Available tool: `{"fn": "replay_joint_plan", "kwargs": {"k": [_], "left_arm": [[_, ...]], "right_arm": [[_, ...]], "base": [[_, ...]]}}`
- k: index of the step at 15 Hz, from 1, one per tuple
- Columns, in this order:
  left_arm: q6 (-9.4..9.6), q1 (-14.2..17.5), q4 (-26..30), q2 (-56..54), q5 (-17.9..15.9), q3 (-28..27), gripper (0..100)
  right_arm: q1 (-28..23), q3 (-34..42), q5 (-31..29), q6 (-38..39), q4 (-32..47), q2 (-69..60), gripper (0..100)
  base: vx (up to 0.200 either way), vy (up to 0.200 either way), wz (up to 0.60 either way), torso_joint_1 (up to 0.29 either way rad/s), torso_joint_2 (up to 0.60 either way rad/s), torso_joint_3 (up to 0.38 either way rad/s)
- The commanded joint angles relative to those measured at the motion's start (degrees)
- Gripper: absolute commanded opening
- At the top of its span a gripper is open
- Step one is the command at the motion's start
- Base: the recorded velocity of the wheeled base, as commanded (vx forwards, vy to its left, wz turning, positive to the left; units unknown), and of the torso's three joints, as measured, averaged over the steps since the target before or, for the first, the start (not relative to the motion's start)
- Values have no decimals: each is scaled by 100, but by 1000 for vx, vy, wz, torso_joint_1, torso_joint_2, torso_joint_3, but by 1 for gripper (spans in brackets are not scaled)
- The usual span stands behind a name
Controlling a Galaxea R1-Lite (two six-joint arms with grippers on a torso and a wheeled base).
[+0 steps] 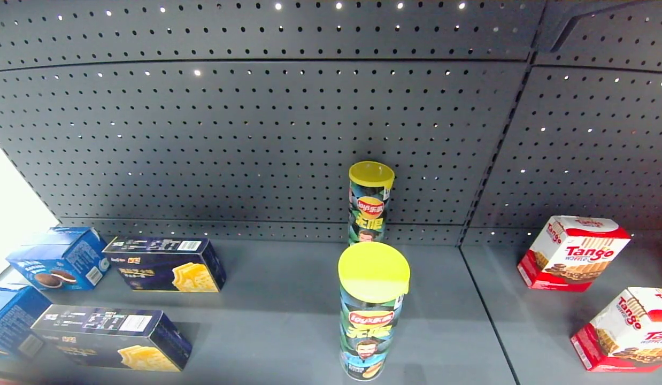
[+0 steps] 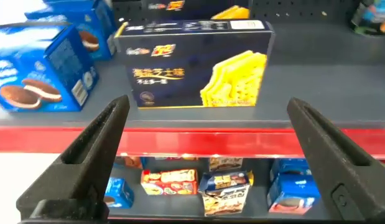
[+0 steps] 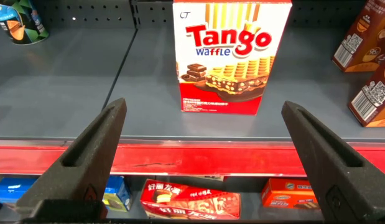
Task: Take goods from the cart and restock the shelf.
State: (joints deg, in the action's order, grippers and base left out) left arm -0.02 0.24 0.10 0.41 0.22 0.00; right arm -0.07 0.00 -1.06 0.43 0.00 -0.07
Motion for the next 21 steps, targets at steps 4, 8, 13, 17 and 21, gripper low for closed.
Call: {"fn": "replay_joint_plan", "kwargs": {"k": [4,8,13,17,21], "left_arm": [[-15,2,-1,-6,4,0,100],[11,-7,-10,-6,4,0,100],[20,-7,-1,-6,-13,0,100],[-6,-7,-10,-6,13,0,100],[-6,-7,-10,-6,13,0,100]], "right_arm": [[7,0,1,1,0,7,100],[-1,0,1,1,0,7,100],[-1,0,18,-8,0,7,100],[-1,0,18,-8,0,7,100],[-1,0,9,-8,0,7,100]], "base": [[0,0,0,0,0,0],[0,0,0,0,0,0],[-80,0,0,1,2,1],[-50,0,0,5,2,-2],[0,0,0,0,0,0]]}}
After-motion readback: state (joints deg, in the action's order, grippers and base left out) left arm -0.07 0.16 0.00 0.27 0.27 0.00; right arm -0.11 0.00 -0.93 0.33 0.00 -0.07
